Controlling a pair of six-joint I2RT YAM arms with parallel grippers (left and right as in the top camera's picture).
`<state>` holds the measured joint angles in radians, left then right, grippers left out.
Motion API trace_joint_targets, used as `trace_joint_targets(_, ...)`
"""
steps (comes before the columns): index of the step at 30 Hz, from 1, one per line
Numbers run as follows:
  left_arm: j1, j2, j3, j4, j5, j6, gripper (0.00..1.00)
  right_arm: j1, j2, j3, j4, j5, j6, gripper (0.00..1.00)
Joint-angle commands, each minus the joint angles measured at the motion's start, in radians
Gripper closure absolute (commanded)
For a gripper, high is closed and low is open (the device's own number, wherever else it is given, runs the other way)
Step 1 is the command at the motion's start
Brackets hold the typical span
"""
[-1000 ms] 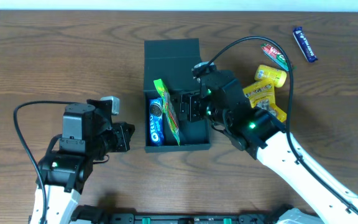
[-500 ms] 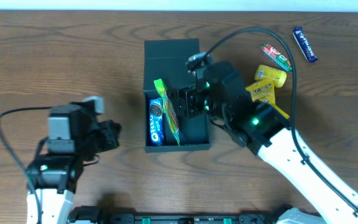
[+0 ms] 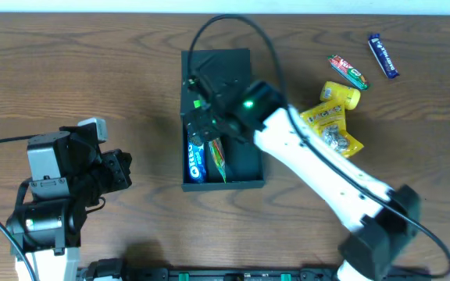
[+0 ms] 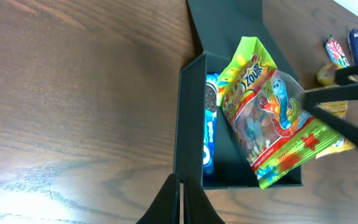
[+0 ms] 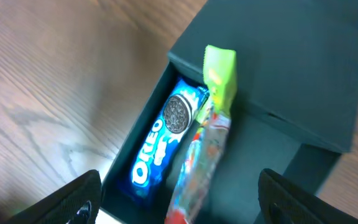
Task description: Pack container
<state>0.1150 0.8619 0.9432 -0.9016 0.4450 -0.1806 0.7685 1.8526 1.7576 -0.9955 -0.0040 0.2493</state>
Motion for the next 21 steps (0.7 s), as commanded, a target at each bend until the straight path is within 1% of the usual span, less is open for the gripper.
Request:
trace_joint_targets(1, -0.002, -0.001, 0.013, -0.004, 0.001, 0.024, 0.94, 0.016, 0.05, 0.029, -0.011, 0.038, -0.026, 0.2)
trace_joint_targets(6, -0.002, -0.001, 0.013, -0.005, 0.001, 0.024, 0.94, 0.018, 0.111, 0.029, -0.048, 0.056, -0.026, 0.21)
trace_joint_targets(10, -0.002, -0.001, 0.013, -0.007, 0.001, 0.024, 0.94, 0.017, 0.151, 0.029, -0.081, 0.061, -0.026, 0.25)
trace_joint_targets(13, -0.002, -0.001, 0.013, -0.009, 0.001, 0.024, 0.94, 0.014, 0.164, 0.029, -0.092, 0.061, -0.026, 0.41)
trace_joint_targets(14, -0.002, -0.001, 0.013, -0.01, 0.001, 0.024, 0.94, 0.011, 0.164, 0.029, -0.09, 0.061, -0.019, 0.51)
trace_joint_targets(17, -0.002, -0.001, 0.013, -0.011, 0.001, 0.024, 0.94, -0.005, 0.163, 0.029, -0.092, 0.056, 0.0, 0.76)
trace_joint_targets(19, -0.001, -0.001, 0.013, -0.015, 0.0, 0.024, 0.94, -0.029, 0.163, 0.029, -0.106, 0.027, 0.005, 0.99)
trace_joint_targets(21, -0.001, -0.001, 0.013, -0.018, 0.0, 0.024, 0.94, -0.05, 0.163, 0.029, -0.116, -0.014, 0.008, 0.99)
